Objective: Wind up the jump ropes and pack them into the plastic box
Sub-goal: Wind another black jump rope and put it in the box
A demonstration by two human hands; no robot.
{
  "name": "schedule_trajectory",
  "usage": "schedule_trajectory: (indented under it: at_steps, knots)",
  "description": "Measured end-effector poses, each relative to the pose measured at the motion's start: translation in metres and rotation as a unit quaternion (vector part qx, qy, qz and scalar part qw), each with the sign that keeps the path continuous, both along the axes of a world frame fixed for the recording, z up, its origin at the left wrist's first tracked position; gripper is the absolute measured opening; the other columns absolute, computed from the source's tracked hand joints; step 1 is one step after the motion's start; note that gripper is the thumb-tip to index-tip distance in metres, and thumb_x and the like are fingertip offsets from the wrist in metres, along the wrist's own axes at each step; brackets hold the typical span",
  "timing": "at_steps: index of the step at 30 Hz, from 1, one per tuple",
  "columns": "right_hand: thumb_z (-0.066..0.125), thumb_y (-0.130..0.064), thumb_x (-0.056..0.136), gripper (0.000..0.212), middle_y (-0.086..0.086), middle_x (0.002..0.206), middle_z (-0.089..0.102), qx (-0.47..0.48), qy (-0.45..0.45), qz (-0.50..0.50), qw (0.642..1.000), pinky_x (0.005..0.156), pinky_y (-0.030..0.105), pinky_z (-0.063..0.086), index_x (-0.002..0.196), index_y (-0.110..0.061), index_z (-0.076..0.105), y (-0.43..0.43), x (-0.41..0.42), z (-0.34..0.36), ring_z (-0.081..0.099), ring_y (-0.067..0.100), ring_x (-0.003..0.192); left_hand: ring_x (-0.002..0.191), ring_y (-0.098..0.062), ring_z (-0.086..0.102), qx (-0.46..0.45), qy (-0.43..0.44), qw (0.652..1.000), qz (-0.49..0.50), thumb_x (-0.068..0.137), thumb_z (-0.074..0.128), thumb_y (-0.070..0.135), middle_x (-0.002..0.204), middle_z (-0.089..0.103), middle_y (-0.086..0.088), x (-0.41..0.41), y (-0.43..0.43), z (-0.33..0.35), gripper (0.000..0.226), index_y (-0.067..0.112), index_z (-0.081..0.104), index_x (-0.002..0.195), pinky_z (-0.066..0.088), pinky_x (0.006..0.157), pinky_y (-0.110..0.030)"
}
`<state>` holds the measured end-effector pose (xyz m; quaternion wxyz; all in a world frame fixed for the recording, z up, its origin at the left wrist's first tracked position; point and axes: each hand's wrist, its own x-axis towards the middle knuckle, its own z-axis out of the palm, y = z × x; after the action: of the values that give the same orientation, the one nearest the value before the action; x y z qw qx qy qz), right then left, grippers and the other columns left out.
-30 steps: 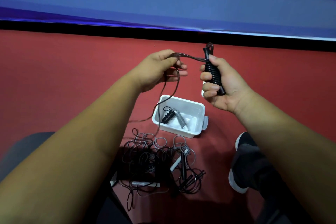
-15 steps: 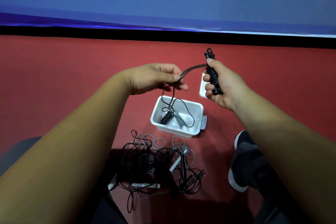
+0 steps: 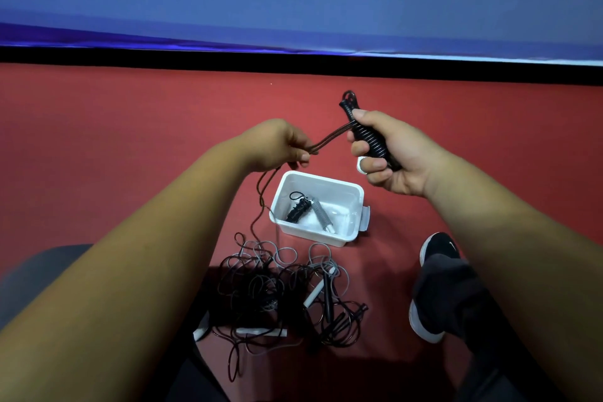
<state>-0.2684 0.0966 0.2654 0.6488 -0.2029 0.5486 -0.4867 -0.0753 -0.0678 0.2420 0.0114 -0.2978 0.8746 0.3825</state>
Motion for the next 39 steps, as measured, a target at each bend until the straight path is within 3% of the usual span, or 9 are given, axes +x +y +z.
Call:
schedule_trajectory:
  at_steps: [5,10,15,17,20,22,28,33,39]
  knots:
    - [0.062,-0.053,0.093,0.036,-0.007,0.066,0.042,0.013,-0.066,0.102,0.993,0.034,0.016,0.020,0.093,-0.017,0.059,0.006,0.017,0.000,0.030,0.003,0.035,0.056,0.012,0.059,-0.057,0.030,0.998,0.012,0.100,0.067,0.008,0.081,0.074,0.002,-0.005,0.008,0.004,0.017,0.019,0.077,0.108,0.037,0.057,-0.003]
    - [0.057,-0.052,0.095,0.039,-0.004,0.061,0.040,0.050,-0.065,0.204,0.976,0.034,0.015,0.023,0.094,-0.013,0.063,0.016,0.030,-0.006,0.031,0.004,0.034,0.069,-0.007,0.067,-0.020,0.070,0.997,0.024,0.095,0.063,0.003,0.086,0.078,0.001,-0.004,0.008,0.009,0.029,0.026,0.080,0.094,0.056,0.071,-0.028]
    - [0.059,-0.050,0.094,0.055,0.001,0.070,0.051,0.062,-0.001,0.270,0.961,0.043,0.019,0.024,0.141,-0.023,0.068,0.016,0.032,-0.011,0.043,0.007,0.040,0.069,-0.006,0.067,0.078,0.116,0.989,0.046,0.097,0.060,-0.006,0.080,0.073,0.003,-0.006,0.013,0.020,0.028,0.012,0.080,0.105,0.058,0.066,-0.024]
    - [0.065,-0.050,0.092,0.061,0.004,0.074,0.058,0.086,0.035,0.263,0.960,0.040,0.016,0.030,0.144,-0.019,0.060,0.015,0.031,-0.015,0.051,0.009,0.044,0.075,-0.009,0.070,0.086,0.118,0.988,0.044,0.095,0.065,-0.005,0.082,0.074,0.001,-0.007,0.012,0.023,0.026,0.014,0.081,0.103,0.063,0.074,-0.032]
    - [0.069,-0.047,0.097,0.030,0.003,0.076,0.059,0.113,0.062,0.260,0.957,0.036,0.014,0.032,0.121,-0.030,0.068,0.014,0.029,-0.020,0.055,0.012,0.051,0.079,-0.014,0.070,0.066,0.118,0.990,0.028,0.092,0.072,-0.002,0.086,0.075,0.000,-0.010,0.012,0.026,0.024,0.019,0.082,0.097,0.064,0.083,-0.037]
    - [0.070,-0.046,0.099,0.015,0.001,0.077,0.058,0.118,0.093,0.248,0.957,0.037,0.014,0.031,0.103,-0.032,0.070,0.013,0.027,-0.023,0.054,0.012,0.054,0.081,-0.011,0.071,0.033,0.121,0.992,0.006,0.090,0.075,-0.001,0.089,0.073,0.003,-0.012,0.015,0.030,0.023,0.020,0.083,0.095,0.062,0.084,-0.029]
    - [0.070,-0.043,0.101,0.022,0.004,0.086,0.064,0.118,0.180,0.120,0.969,0.040,0.016,0.033,0.108,-0.024,0.063,0.007,0.018,-0.030,0.052,0.011,0.054,0.081,-0.004,0.065,-0.092,0.101,0.989,-0.051,0.082,0.086,0.010,0.095,0.067,0.005,-0.016,0.016,0.039,0.023,0.028,0.081,0.094,0.050,0.078,-0.014]
    - [0.070,-0.039,0.102,0.022,0.003,0.081,0.059,0.095,0.135,-0.001,0.986,0.042,0.017,0.031,0.101,-0.022,0.055,0.000,0.013,-0.033,0.046,0.010,0.050,0.075,0.000,0.061,-0.102,0.049,0.993,-0.028,0.079,0.089,0.012,0.091,0.071,0.009,-0.016,0.016,0.034,0.030,0.027,0.079,0.102,0.048,0.073,-0.015]
    - [0.073,-0.037,0.101,0.023,0.001,0.080,0.059,0.048,0.043,-0.054,0.996,0.045,0.022,0.032,0.099,-0.021,0.055,-0.005,0.015,-0.032,0.046,0.012,0.054,0.064,-0.018,0.066,-0.119,-0.026,0.992,-0.010,0.087,0.084,0.027,0.082,0.071,-0.003,-0.017,0.017,0.018,0.019,0.016,0.073,0.098,0.054,0.066,-0.031]
